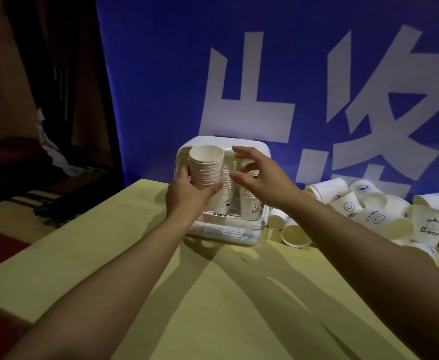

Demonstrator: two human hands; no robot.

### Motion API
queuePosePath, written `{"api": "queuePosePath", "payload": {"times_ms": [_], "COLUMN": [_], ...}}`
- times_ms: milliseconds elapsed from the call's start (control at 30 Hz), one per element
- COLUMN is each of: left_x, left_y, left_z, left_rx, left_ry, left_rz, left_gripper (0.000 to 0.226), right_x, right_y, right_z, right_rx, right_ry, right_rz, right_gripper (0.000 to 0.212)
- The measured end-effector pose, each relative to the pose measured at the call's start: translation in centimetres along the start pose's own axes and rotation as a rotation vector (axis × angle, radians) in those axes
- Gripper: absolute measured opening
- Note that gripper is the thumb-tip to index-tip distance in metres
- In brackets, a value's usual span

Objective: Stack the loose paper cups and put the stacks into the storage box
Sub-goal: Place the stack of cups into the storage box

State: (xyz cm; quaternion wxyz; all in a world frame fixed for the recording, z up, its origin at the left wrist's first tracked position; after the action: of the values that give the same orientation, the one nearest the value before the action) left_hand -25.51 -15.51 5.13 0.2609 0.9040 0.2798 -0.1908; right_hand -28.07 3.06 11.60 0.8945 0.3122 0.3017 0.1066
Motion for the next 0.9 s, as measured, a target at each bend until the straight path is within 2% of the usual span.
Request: {"api": "queuePosePath", "payload": {"times_ms": [133, 267, 500, 900], "left_x": [-1.9, -2.6, -3.0, -3.4], "left_y": [-0.5, -1.4, -1.9, -2.1], "left_z": [3.5, 7.2, 8.7, 8.7], "left_rx": [-0.252, -0.374, -0.374, -0.398], "left_ry": [0.052, 0.132, 0.117, 0.122], "left_rz": [0.014, 0.048, 0.071, 0.068], "left_gripper": [0.076, 0.078, 0.08, 0.085], "right_x": [-0.9, -1.7, -1.7, -1.7], "right_y": [-2.7, -6.7, -11.6, -11.6], "right_z": [-1.1, -2.6, -4.6, -5.7], "right_rx": [0.045, 0.127, 0.138, 0.157], "right_ry": [-0.018, -0.049, -0.141, -0.177], "right_rz": [0.045, 0.13, 0.248, 0.266], "right_gripper": [0.058, 0.063, 0.074, 0.074]}}
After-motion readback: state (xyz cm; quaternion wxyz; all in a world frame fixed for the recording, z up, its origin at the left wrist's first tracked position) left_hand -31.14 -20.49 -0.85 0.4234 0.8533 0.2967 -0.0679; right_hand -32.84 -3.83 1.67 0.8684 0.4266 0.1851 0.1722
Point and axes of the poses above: each hand's wrist, its own x-axis away from the middle knuckle, its own y-axis out of the back of the hand, z = x × y, the point moved 10 cm from there along -x, towards the middle knuckle, and after that the axes turned 7 degrees about -y, right-handed, at the moved point
